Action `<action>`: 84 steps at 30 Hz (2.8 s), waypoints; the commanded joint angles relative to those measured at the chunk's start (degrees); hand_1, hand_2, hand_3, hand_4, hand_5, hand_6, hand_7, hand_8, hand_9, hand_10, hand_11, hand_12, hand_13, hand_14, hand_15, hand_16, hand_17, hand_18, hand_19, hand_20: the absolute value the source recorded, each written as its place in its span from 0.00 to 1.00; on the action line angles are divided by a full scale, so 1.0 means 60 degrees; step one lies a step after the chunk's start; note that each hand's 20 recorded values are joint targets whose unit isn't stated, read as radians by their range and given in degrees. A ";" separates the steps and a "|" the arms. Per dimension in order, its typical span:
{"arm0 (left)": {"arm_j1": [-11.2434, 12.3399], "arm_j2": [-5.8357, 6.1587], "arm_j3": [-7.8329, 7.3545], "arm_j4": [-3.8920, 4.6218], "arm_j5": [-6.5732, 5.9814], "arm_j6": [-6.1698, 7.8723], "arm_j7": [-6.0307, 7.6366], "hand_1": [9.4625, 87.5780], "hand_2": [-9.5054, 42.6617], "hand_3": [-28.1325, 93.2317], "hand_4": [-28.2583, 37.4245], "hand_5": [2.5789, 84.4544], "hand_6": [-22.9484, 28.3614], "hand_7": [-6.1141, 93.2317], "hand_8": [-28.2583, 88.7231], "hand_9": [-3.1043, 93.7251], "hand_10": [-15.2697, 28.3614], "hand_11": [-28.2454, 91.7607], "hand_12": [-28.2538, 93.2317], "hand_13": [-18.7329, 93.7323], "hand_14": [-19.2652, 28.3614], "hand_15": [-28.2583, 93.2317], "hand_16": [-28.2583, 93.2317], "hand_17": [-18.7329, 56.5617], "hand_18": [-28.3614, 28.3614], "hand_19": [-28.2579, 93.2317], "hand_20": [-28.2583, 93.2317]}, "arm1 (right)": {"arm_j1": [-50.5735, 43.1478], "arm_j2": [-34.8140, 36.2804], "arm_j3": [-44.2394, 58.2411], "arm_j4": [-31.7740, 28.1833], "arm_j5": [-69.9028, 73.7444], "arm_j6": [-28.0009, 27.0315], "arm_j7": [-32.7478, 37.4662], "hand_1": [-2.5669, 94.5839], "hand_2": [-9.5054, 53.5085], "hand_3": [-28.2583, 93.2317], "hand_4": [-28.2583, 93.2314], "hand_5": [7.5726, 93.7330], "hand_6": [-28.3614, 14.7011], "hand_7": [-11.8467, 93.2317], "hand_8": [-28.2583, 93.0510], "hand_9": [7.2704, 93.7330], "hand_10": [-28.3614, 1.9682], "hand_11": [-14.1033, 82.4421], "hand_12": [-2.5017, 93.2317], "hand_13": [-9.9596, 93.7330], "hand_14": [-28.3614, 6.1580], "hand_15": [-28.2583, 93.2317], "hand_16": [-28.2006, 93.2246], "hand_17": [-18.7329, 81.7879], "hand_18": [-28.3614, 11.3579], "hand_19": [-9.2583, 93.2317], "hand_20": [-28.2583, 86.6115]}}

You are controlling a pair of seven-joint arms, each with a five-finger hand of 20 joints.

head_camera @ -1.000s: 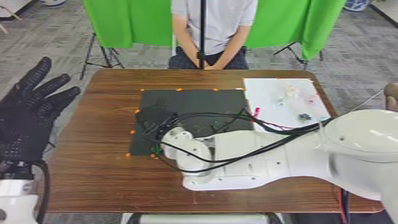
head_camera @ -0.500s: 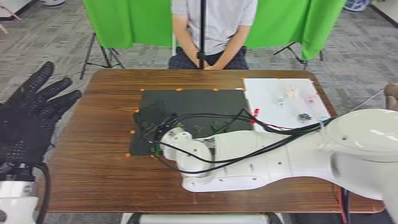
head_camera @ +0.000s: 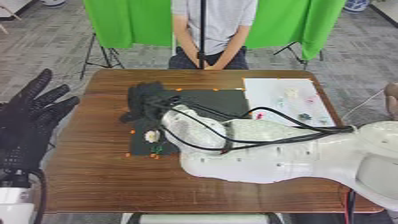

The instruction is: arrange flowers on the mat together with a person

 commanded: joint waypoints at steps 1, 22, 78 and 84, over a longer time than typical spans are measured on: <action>0.0669 -0.0095 0.0022 0.0065 -0.0304 0.0439 0.0306 0.12 0.32 0.84 0.00 0.35 0.53 0.16 0.17 0.35 0.69 0.37 0.33 0.36 0.88 0.60 0.19 0.13 0.82 0.55 0.38 | -0.2154 0.1134 0.2708 -0.0831 0.1307 -0.0514 -0.0865 0.32 0.07 0.78 0.01 0.66 0.73 0.27 0.12 0.72 0.53 0.36 0.19 0.70 0.47 0.65 0.35 0.37 0.22 0.71 0.37; 0.1050 -0.0111 0.0111 -0.0093 -0.0347 0.0620 0.0540 0.10 0.32 0.84 0.00 0.35 0.53 0.15 0.17 0.34 0.68 0.36 0.33 0.35 0.87 0.59 0.19 0.13 0.81 0.54 0.38 | -0.8760 0.3954 1.0762 -0.3130 0.7495 -0.0707 -0.3376 0.27 0.17 0.80 0.01 0.55 0.67 0.25 0.13 0.59 0.43 0.32 0.18 0.58 0.34 0.64 0.32 0.31 0.23 0.66 0.37; 0.0830 -0.0379 0.0533 -0.0060 -0.0162 0.0557 0.0076 0.12 0.33 0.85 0.00 0.34 0.53 0.15 0.17 0.34 0.68 0.37 0.33 0.35 0.87 0.59 0.19 0.13 0.81 0.54 0.37 | -1.1823 0.3889 1.3967 -0.3256 0.9063 -0.1289 -0.3624 0.27 0.15 0.81 0.01 0.50 0.69 0.24 0.13 0.55 0.41 0.31 0.18 0.55 0.32 0.62 0.32 0.29 0.18 0.63 0.38; 0.0943 -0.0206 0.0582 -0.0063 -0.0303 0.0700 0.0335 0.12 0.33 0.85 0.00 0.34 0.52 0.15 0.17 0.34 0.68 0.37 0.33 0.35 0.87 0.59 0.19 0.13 0.81 0.54 0.37 | -1.1754 0.3906 1.3939 -0.3220 0.9108 -0.1309 -0.3644 0.27 0.15 0.81 0.01 0.51 0.69 0.24 0.13 0.55 0.41 0.30 0.18 0.55 0.31 0.62 0.32 0.29 0.18 0.63 0.38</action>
